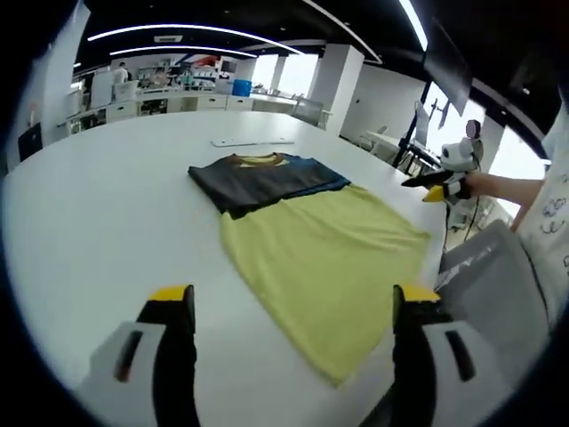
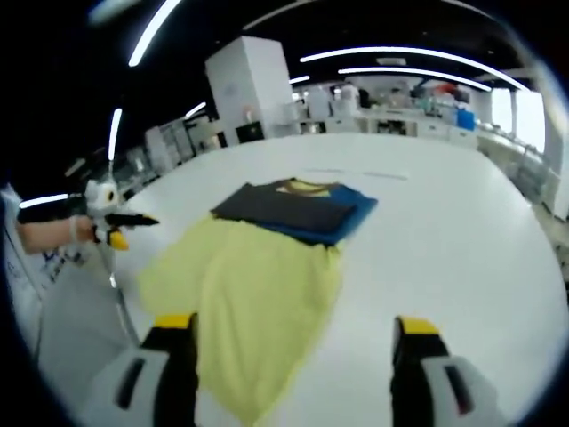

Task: Fold the garment on the visible template until the final outline fits inside the template.

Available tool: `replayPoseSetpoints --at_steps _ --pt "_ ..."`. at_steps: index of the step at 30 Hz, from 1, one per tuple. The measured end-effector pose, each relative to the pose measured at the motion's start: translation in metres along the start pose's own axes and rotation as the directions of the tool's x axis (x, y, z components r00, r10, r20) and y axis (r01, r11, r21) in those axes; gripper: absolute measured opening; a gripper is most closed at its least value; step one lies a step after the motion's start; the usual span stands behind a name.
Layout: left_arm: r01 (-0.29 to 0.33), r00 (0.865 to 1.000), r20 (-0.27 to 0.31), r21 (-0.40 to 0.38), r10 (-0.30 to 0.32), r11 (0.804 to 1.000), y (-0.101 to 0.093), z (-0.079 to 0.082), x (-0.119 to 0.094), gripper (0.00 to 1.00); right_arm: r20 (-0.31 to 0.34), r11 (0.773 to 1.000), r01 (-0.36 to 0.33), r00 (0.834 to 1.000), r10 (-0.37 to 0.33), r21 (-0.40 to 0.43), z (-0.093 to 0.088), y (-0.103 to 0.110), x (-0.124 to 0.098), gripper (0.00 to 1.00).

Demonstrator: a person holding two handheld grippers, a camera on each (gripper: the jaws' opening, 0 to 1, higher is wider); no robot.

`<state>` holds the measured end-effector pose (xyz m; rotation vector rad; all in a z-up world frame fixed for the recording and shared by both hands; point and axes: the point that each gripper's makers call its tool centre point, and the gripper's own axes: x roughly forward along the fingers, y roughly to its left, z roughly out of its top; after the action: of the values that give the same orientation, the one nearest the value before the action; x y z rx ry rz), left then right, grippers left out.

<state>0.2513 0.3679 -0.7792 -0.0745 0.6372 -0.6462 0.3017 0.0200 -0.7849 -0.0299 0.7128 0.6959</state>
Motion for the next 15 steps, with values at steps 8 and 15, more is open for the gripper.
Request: replayPoseSetpoints --at_steps 8,15 --pt "0.019 0.999 -0.043 -0.021 -0.02 1.0 -0.01 -0.021 -0.006 0.81 -0.055 0.999 -0.035 0.998 0.036 0.029 -0.025 0.01 -0.004 0.76" --pt "0.019 0.997 -0.071 -0.056 -0.022 0.998 -0.013 -0.041 -0.013 0.74 -0.088 0.998 -0.035 0.995 0.04 0.052 -0.046 0.015 -0.009 0.7"
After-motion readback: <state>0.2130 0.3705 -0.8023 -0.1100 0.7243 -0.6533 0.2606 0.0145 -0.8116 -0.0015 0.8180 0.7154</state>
